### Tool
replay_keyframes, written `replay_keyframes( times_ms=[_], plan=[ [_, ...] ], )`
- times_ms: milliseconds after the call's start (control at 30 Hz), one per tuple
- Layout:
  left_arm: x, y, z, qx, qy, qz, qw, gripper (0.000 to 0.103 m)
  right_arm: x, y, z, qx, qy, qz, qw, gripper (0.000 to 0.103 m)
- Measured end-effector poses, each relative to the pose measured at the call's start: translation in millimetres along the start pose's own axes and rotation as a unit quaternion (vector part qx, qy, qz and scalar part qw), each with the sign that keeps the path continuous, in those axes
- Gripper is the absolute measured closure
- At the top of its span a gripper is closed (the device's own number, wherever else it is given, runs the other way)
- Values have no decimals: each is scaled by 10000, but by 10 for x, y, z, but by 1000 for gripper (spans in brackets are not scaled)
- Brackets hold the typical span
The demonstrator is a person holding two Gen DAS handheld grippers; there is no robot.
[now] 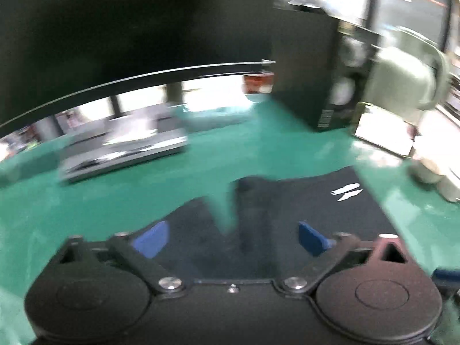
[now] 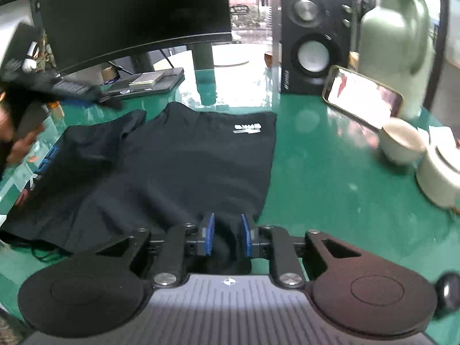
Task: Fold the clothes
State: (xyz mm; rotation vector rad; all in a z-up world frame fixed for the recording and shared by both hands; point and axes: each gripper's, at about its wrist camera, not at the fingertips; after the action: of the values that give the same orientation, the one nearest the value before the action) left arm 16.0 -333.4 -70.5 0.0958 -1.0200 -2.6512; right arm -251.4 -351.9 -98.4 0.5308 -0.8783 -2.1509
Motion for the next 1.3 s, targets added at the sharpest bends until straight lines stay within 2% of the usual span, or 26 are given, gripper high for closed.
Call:
replay_keyframes(
  times_ms=[33, 100, 233, 300, 367, 567, 633, 767, 800, 833, 900, 933, 1067, 1100, 1200, 1267, 1300],
  plan=[
    [85, 65, -145, -190, -101, -46, 9998, 70, 17, -17, 19, 8, 9, -85, 10000, 83],
    [228, 137, -328, -243, -48, -306, 9992, 70, 43, -48, 48, 44, 177, -267, 9995, 83],
    [444, 239, -587, -297, 72, -766, 9966, 69, -28, -11, 5, 120, 125, -43, 9998, 83],
    [471, 289, -680, -299, 29, -830, 9961, 68, -43, 7, -13, 58, 187, -80, 9998, 83],
    [536, 333, -734, -265, -53, -905, 9955, 66, -62, 24, -51, -5, 186, -57, 9998, 83],
    [815, 365, -936, -294, -639, -1340, 9885, 62, -85, 28, -150, -216, 152, -104, 9996, 80],
    [887, 355, -1005, -257, -666, -1453, 9868, 52, -81, 27, -172, -276, 111, -122, 9995, 80],
    [928, 408, -1098, -251, -684, -1438, 9869, 44, -97, 29, -180, -333, 21, -46, 9994, 80],
    [944, 412, -1112, -216, -625, -1470, 9869, 39, -102, 25, -178, -343, 6, -32, 9994, 80],
    [951, 412, -1132, -173, -508, -1475, 9876, 26, -104, 19, -174, -366, -24, -13, 9993, 80],
    [908, 409, -1180, -195, -337, -1295, 9908, 12, -104, 2, -153, -411, -88, 19, 9991, 80],
    [828, 414, -1223, -261, -364, -1004, 9939, 11, -105, -8, -141, -425, -110, 32, 9990, 80],
    [812, 405, -1181, -167, -362, -1134, 9928, 15, -119, -28, -126, -416, -166, 72, 9990, 80],
    [732, 428, -1110, -19, -350, -1003, 9943, 15, -120, -27, -124, -421, -178, 64, 9989, 80],
    [469, 574, -972, 48, -454, -457, 9979, 16, -74, 6, -63, -347, -120, -206, 9991, 80],
    [434, 623, -937, 14, -561, -443, 9974, 22, -110, 29, 11, -223, -171, -89, 9996, 79],
    [488, 640, -908, 3, -670, -627, 9958, 28, -134, 39, 33, -192, -155, -21, 9997, 79]
  ],
)
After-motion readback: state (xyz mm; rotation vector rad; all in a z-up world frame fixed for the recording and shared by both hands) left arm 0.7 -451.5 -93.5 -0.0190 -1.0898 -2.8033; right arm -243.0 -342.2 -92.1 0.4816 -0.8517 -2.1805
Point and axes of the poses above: each gripper's, at about its wrist camera, not at the fingertips, and z roughly against the way its jaws point, x to its right, y to its top, and after that the axes turned 1 degree about y, right-handed
